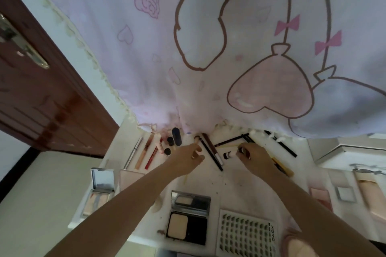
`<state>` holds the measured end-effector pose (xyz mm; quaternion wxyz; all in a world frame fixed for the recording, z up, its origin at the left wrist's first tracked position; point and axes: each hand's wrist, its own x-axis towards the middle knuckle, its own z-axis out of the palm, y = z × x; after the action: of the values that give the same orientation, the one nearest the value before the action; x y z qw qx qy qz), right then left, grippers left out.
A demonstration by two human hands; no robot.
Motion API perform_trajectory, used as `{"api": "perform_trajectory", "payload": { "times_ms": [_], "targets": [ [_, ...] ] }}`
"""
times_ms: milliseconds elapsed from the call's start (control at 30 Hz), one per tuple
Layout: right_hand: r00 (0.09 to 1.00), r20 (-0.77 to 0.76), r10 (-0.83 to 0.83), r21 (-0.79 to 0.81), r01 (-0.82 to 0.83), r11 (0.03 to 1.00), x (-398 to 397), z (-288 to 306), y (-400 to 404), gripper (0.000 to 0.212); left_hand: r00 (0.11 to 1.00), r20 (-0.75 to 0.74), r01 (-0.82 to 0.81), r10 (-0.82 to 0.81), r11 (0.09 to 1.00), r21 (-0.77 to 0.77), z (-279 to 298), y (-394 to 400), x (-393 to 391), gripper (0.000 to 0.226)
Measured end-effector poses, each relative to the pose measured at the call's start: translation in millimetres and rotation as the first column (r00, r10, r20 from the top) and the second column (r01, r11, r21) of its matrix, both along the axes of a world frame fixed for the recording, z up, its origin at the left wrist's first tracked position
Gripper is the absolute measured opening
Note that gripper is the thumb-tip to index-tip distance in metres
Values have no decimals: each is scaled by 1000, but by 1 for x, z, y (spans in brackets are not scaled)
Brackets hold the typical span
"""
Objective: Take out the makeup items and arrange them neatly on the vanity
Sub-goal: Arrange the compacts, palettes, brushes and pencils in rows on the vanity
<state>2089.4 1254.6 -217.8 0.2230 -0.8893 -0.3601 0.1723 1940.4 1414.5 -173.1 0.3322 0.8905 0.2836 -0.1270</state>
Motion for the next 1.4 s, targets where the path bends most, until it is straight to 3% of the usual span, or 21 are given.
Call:
{"api": "perform_trajectory", "payload": {
  "times_ms": [133,233,400,567,700,833,967,1033,1167,1233,1267,1300,1400],
  "targets": [
    [967,-253,-42,289,117,950,-12,51,-7,8,963,237,-61,125,964,-260,8,-33,24,30],
    [941,-336,-34,342,156,927,-19,74,-7,16,896,353,-105,270,900,-423,14,-49,36,19],
    [923,-339,-180,354,302,885,-26,94,5,49,811,476,-228,340,933,-277,30,-57,44,38],
    [873,-435,-223,442,423,791,-32,121,20,51,713,475,-310,516,840,-446,67,-52,51,49],
    [872,-460,-166,499,409,764,-36,130,23,46,706,448,-299,548,805,-512,82,-45,49,50],
    [849,-508,-147,453,408,793,-37,124,25,45,692,469,-238,548,787,-569,86,-42,40,41],
    [813,-559,-162,396,434,809,-39,117,26,52,694,515,-153,503,802,-577,80,-46,33,9],
    [827,-542,-148,374,396,839,-38,114,25,53,670,470,-163,574,732,-662,77,-47,33,8],
    [845,-519,-125,350,344,871,-32,110,17,51,532,277,-125,800,397,-909,79,-40,37,12],
    [853,-509,-114,356,329,875,-29,108,13,46,515,147,-81,844,219,-972,79,-31,35,16],
    [851,-514,-109,363,331,871,-28,106,11,44,540,114,-84,834,188,-979,78,-26,32,18],
    [846,-523,-103,374,337,864,-27,105,10,43,595,123,-119,794,239,-964,76,-22,29,19],
    [829,-550,-96,388,356,850,-25,103,10,42,870,234,-184,434,725,-663,68,-13,18,14]
  ]
}}
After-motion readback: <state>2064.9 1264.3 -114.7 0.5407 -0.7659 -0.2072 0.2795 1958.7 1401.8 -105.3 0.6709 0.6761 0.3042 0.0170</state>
